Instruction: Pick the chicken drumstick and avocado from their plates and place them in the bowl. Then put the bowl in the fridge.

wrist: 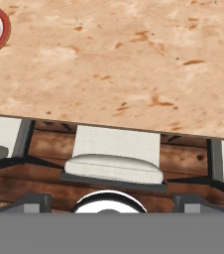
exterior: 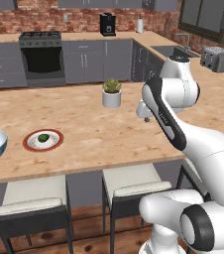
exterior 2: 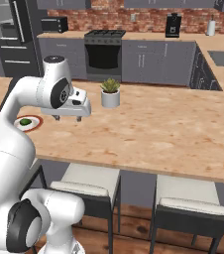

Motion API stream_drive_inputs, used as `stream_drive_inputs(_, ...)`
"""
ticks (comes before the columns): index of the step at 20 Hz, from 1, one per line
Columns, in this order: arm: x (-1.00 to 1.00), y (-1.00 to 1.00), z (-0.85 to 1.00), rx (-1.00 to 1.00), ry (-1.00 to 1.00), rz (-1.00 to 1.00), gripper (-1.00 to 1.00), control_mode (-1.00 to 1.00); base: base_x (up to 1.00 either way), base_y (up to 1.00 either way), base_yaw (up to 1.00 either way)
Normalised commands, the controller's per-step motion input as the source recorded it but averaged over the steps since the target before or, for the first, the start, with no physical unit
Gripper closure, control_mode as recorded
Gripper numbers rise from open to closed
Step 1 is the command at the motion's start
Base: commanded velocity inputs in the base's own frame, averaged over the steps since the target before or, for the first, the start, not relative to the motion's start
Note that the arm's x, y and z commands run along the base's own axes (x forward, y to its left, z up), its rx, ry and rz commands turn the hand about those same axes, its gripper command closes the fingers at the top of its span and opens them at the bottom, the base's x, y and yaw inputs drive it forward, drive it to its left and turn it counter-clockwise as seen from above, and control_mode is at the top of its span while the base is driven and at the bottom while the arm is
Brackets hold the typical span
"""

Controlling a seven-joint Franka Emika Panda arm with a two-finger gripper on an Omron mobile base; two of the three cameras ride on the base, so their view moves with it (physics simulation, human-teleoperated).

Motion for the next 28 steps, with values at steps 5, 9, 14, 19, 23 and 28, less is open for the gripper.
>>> stream_drive_inputs(5,0.0,0.0,0.0,0.0,0.0,0.0,-1.0,1.0,-0.2,0.15,0.0)
stream_drive_inputs(9,0.0,0.0,0.0,0.0,0.0,0.0,-1.0,1.0,-0.19,0.75,0.0)
stream_drive_inputs(14,0.0,0.0,0.0,0.0,0.0,0.0,-1.0,1.0,-0.11,0.87,0.0)
stream_drive_inputs(19,0.0,0.0,0.0,0.0,0.0,0.0,-1.0,1.0,-0.1,0.89,0.0)
stream_drive_inputs(23,0.0,0.0,0.0,0.0,0.0,0.0,-1.0,1.0,-0.02,0.87,0.0)
stream_drive_inputs(28,0.0,0.0,0.0,0.0,0.0,0.0,-1.0,1.0,0.13,0.8,-0.09)
